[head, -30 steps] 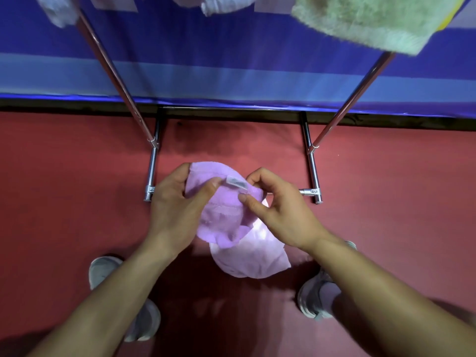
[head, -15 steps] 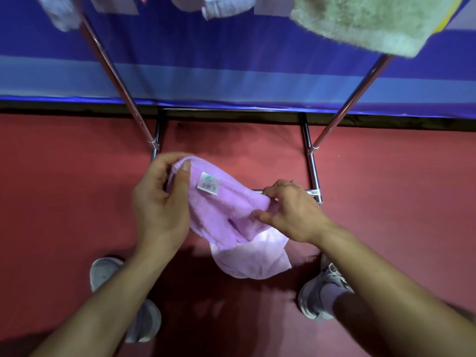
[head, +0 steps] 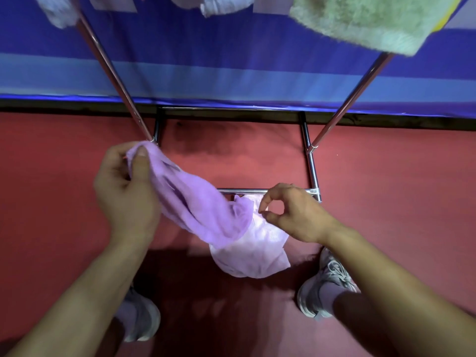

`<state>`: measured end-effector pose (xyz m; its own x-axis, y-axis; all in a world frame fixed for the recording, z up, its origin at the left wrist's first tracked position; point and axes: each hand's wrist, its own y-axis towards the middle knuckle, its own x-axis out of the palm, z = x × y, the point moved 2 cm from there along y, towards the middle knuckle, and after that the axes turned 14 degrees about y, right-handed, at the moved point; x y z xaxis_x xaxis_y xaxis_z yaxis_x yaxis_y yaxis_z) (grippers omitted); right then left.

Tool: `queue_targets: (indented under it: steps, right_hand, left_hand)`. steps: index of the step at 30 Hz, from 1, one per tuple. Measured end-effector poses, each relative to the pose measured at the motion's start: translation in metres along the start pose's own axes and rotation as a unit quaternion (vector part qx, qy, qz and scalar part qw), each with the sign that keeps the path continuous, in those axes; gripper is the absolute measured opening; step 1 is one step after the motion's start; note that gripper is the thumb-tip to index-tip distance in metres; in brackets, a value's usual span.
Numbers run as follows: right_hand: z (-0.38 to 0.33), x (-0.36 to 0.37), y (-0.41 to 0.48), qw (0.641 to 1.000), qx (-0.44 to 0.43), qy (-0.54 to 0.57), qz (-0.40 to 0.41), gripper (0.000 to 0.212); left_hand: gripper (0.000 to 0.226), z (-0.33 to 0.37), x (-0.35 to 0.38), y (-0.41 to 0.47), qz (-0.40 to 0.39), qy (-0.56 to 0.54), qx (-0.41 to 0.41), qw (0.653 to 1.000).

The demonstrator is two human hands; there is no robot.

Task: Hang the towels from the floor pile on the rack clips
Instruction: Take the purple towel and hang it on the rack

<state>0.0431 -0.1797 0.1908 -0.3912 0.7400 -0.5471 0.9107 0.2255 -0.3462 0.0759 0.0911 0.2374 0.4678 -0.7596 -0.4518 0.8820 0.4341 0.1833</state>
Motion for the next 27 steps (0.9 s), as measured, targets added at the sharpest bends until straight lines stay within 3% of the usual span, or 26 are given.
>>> queue_targets:
  steps: [6, 11, 15, 18, 22, 27]
  right_hand:
    - [-0.015, 0.022, 0.002, 0.991, -0.11, 0.076, 0.017, 0.052]
    - [-0.035, 0.026, 0.005, 0.972, -0.174, 0.152, 0.028, 0.048]
    - [-0.033, 0.029, 0.005, 0.976, -0.163, 0.142, 0.031, 0.028]
    - [-0.032, 0.03, 0.004, 0.977, -0.164, 0.133, 0.021, 0.014]
    - [-0.027, 0.033, 0.001, 0.981, -0.113, 0.155, -0.012, 0.014]
    - [-0.028, 0.035, 0.001, 0.98, -0.118, 0.16, -0.029, 0.014]
  left_hand:
    - [0.007, 0.027, 0.023, -0.032, -0.254, -0.019, 0.043, 0.966]
    - [0.016, 0.03, 0.025, -0.042, -0.372, -0.006, 0.072, 0.925]
    - [0.014, 0.025, 0.023, -0.039, -0.375, 0.008, 0.07, 0.924]
    - [0.009, 0.027, 0.022, -0.037, -0.33, 0.003, 0.053, 0.942]
    - [0.011, 0.033, 0.02, -0.034, -0.279, -0.021, 0.038, 0.959]
    - [0.015, 0.033, 0.016, -0.025, -0.235, -0.046, 0.015, 0.971]
